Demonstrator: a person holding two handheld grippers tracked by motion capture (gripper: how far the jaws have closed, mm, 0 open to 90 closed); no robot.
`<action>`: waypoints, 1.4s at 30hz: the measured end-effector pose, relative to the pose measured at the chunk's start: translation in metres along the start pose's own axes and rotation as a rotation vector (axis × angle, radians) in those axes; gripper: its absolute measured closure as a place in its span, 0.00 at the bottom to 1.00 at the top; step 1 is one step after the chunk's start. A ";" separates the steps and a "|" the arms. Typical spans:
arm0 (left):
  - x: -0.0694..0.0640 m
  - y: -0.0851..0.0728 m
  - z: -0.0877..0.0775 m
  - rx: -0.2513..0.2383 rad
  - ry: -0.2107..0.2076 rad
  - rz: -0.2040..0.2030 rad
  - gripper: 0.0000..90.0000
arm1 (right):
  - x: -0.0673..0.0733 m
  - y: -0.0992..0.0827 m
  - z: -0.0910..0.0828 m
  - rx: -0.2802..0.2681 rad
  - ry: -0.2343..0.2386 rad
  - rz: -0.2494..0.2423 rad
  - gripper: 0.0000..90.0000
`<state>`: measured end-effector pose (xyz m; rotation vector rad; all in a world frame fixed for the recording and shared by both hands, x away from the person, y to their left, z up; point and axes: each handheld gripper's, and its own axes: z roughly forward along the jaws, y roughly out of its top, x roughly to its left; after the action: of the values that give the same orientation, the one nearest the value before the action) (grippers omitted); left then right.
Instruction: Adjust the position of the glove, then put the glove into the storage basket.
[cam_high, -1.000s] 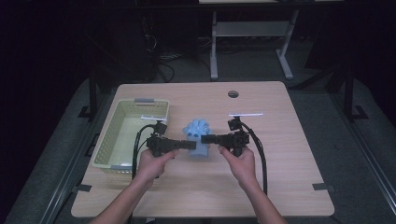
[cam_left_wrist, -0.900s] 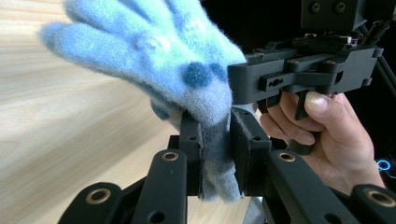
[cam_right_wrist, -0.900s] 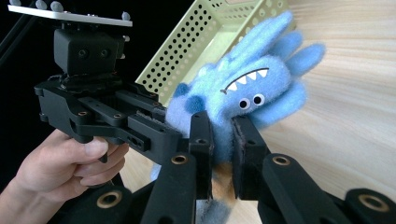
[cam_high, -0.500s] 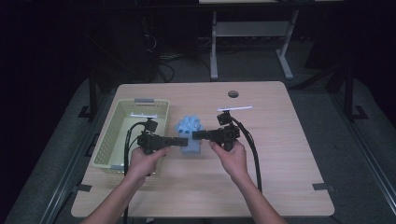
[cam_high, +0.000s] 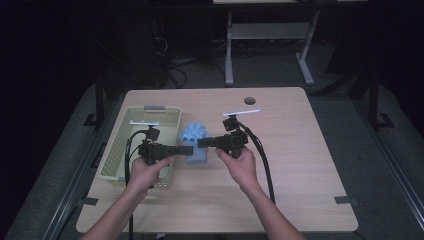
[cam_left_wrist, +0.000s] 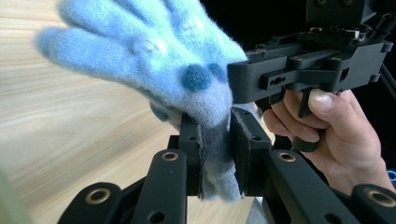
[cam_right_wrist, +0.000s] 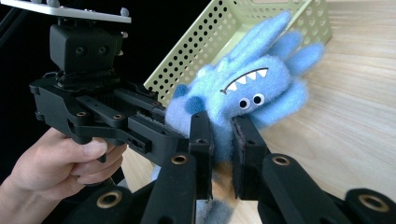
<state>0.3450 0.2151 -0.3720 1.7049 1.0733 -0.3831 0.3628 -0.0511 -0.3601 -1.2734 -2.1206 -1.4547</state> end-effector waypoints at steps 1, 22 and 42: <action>0.001 0.000 -0.002 -0.002 0.001 -0.004 0.83 | 0.001 0.001 0.001 0.000 0.002 0.000 0.89; 0.020 -0.003 -0.043 -0.049 0.038 -0.041 0.83 | 0.019 0.020 0.045 0.039 0.040 -0.031 0.89; 0.043 0.001 -0.076 -0.075 0.054 -0.069 0.85 | 0.033 0.039 0.082 0.072 0.041 -0.056 0.89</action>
<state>0.3512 0.3022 -0.3705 1.6234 1.1740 -0.3379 0.3946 0.0403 -0.3526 -1.1579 -2.1776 -1.4001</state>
